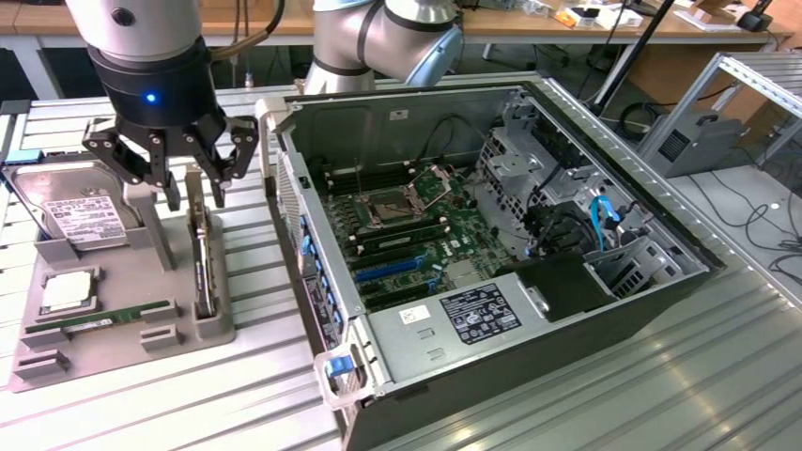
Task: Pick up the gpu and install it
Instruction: 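Pick up the gpu and move the gpu toward the slot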
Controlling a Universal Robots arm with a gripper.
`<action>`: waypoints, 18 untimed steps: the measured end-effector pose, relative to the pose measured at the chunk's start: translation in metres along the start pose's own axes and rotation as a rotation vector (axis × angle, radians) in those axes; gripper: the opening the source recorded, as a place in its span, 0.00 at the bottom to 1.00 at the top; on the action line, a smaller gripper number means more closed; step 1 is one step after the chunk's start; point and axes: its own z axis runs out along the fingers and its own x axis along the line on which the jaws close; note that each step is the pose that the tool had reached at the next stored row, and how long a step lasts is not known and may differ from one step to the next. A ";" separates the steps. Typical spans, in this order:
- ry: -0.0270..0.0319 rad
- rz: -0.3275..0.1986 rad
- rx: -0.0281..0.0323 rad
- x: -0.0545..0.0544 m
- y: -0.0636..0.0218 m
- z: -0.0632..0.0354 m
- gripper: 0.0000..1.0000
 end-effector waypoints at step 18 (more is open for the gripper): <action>0.0001 0.000 -0.0008 0.000 -0.0002 0.0037 0.48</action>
